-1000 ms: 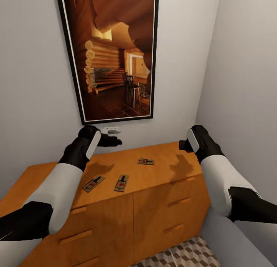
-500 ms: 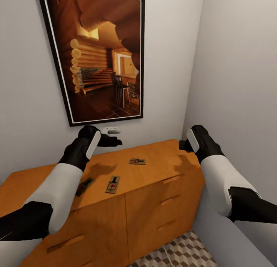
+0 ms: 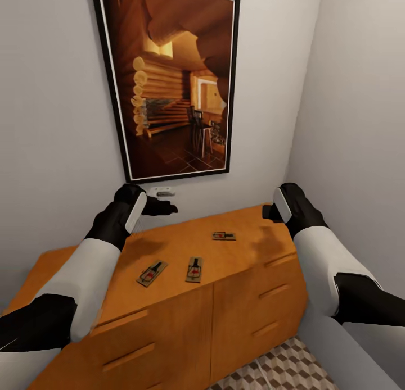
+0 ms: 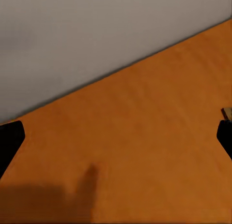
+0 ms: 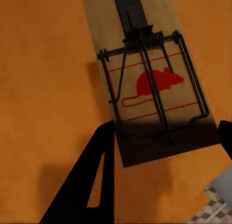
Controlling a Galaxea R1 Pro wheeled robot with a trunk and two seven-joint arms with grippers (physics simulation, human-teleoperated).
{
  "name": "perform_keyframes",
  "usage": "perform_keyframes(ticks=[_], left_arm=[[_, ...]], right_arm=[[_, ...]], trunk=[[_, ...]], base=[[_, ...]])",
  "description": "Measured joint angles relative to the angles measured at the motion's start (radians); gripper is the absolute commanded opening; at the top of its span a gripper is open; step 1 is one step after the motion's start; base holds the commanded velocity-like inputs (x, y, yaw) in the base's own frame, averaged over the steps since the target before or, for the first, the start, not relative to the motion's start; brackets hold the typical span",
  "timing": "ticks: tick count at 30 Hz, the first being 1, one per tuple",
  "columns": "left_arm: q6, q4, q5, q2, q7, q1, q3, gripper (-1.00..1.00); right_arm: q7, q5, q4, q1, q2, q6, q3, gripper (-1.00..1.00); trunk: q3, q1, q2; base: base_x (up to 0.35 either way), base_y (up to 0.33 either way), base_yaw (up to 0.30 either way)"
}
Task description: Take the four mousetraps from the cabinet in the bathroom and place them on the bathroom floor. Make sure all four end up on the same floor surface, and ensure that at least two of them are either under or directly next to the same bathroom sink.
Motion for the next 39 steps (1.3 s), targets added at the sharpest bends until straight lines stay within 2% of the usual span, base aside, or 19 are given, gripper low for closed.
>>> perform_keyframes(ticks=[7, 15, 16, 17, 18, 22, 27, 32, 39], left_arm=[[0.0, 0.001, 0.0, 0.0, 0.0, 0.0, 0.0, 1.0], [0.0, 0.046, 0.001, -0.002, -0.002, 0.0, -0.01, 1.0], [0.0, 0.075, 0.004, -0.005, -0.004, 0.0, -0.055, 1.0], [0.0, 0.081, 0.003, -0.006, -0.004, 0.0, -0.072, 1.0], [0.0, 0.088, 0.005, -0.007, -0.005, 0.0, -0.104, 1.0], [0.0, 0.096, 0.008, -0.007, -0.008, 0.0, -0.164, 1.0], [0.001, 0.099, 0.009, -0.006, -0.011, 0.0, -0.188, 1.0], [0.001, 0.101, 0.01, -0.003, -0.012, 0.0, -0.193, 1.0], [0.001, 0.103, 0.012, -0.001, -0.014, 0.0, -0.193, 1.0]], right_arm=[[0.0, 0.0, 0.0, 0.0, 0.0, 0.0, 0.0, -1.0], [0.0, 0.0, 0.002, 0.0, 0.0, 0.0, 0.0, -1.0], [0.0, 0.0, 0.002, 0.0, 0.0, 0.0, 0.0, -1.0], [0.0, 0.0, 0.002, 0.0, 0.0, 0.0, 0.0, -1.0], [0.0, 0.0, 0.002, 0.0, 0.001, 0.0, 0.0, -1.0], [0.0, 0.0, 0.002, 0.0, 0.001, 0.0, 0.0, -1.0], [0.0, 0.0, 0.002, 0.0, 0.0, 0.0, 0.0, -1.0], [0.0, 0.0, 0.002, 0.0, 0.0, 0.0, 0.0, -1.0], [0.001, 0.0, 0.002, 0.0, 0.0, 0.0, 0.0, -1.0]], trunk=[[0.0, 0.0, 0.0], [0.0, 0.0, 0.0], [0.0, 0.0, 0.0], [0.0, 0.0, 0.0], [0.0, 0.0, 0.0], [0.0, 0.0, 0.0], [0.0, 0.0, 0.0], [0.0, 0.001, 0.0], [0.0, 0.0, 0.0]], base=[[0.0, 0.316, 0.0], [0.0, 0.073, 0.0], [0.0, 0.006, 0.0], [0.0, 0.004, 0.0], [0.0, 0.003, 0.0], [-0.002, 0.002, 0.0], [-0.141, 0.0, 0.0], [-0.262, 0.0, 0.0], [-0.075, 0.0, 0.0]])
